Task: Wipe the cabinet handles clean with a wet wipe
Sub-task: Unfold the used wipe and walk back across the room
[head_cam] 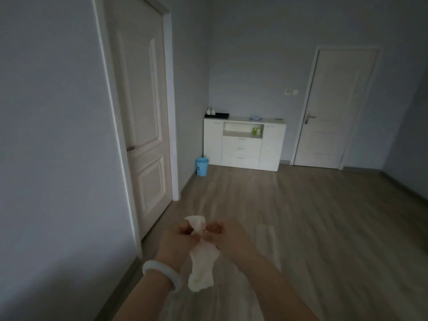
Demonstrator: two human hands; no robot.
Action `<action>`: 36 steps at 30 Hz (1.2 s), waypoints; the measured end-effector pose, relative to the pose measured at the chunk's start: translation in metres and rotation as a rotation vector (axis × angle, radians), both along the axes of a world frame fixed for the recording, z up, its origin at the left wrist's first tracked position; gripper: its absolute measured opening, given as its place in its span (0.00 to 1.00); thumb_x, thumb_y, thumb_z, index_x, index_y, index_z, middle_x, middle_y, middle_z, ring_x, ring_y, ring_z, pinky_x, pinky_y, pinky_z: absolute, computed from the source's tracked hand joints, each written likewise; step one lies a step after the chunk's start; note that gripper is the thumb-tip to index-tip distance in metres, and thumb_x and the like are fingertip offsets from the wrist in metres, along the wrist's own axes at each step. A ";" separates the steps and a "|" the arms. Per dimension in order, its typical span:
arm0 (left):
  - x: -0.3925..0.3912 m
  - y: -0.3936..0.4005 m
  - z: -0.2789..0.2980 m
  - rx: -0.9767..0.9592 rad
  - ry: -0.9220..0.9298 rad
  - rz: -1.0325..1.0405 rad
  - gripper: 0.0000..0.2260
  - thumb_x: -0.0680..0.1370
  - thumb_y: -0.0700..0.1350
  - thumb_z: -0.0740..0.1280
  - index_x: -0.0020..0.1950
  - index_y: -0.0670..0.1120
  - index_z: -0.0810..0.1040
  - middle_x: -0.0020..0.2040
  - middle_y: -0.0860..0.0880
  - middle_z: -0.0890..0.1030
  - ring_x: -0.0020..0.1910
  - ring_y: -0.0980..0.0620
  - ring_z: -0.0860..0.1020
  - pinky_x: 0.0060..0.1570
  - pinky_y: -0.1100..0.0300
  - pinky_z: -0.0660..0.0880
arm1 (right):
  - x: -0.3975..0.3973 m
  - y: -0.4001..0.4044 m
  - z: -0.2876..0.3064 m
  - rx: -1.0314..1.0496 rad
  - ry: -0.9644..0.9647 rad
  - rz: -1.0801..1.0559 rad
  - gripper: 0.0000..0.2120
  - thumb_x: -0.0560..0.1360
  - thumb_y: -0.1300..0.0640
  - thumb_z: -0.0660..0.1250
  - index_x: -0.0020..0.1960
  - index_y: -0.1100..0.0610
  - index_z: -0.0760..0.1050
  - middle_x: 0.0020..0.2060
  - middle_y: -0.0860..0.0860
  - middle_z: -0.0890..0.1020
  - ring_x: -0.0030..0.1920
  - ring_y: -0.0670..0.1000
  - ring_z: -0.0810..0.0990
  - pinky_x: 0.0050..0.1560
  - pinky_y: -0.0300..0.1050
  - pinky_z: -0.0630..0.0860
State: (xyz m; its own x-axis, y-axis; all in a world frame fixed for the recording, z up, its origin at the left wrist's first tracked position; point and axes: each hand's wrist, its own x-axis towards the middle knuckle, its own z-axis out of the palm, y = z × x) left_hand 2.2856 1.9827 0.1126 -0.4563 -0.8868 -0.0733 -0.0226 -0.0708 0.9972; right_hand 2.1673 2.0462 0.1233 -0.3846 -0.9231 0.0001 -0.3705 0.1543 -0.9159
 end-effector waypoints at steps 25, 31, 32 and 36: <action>-0.498 -0.435 -0.009 -0.104 -0.090 -0.120 0.09 0.73 0.38 0.73 0.43 0.53 0.80 0.41 0.55 0.82 0.42 0.58 0.80 0.42 0.69 0.75 | -0.516 -0.415 -0.003 -0.036 -0.079 -0.238 0.06 0.73 0.63 0.71 0.38 0.57 0.79 0.33 0.53 0.82 0.34 0.49 0.79 0.39 0.42 0.78; -0.562 -0.540 -0.028 -0.056 -0.087 -0.068 0.06 0.72 0.35 0.73 0.45 0.46 0.83 0.39 0.53 0.82 0.38 0.58 0.79 0.38 0.71 0.76 | -0.589 -0.527 -0.022 -0.031 -0.117 -0.251 0.07 0.73 0.63 0.71 0.36 0.58 0.78 0.31 0.54 0.81 0.33 0.50 0.79 0.43 0.48 0.80; -0.576 -0.566 -0.033 -0.031 -0.081 -0.051 0.07 0.72 0.34 0.72 0.44 0.45 0.83 0.39 0.50 0.83 0.38 0.56 0.79 0.38 0.68 0.77 | -0.606 -0.554 -0.028 -0.028 -0.127 -0.261 0.07 0.73 0.64 0.70 0.37 0.58 0.78 0.31 0.54 0.80 0.33 0.50 0.78 0.44 0.49 0.80; -0.627 -0.679 -0.054 0.035 -0.040 -0.010 0.06 0.75 0.34 0.69 0.50 0.39 0.82 0.45 0.40 0.84 0.42 0.47 0.82 0.45 0.58 0.81 | -0.665 -0.673 -0.043 -0.057 -0.168 -0.294 0.04 0.75 0.61 0.68 0.42 0.59 0.78 0.36 0.55 0.82 0.37 0.52 0.80 0.45 0.48 0.80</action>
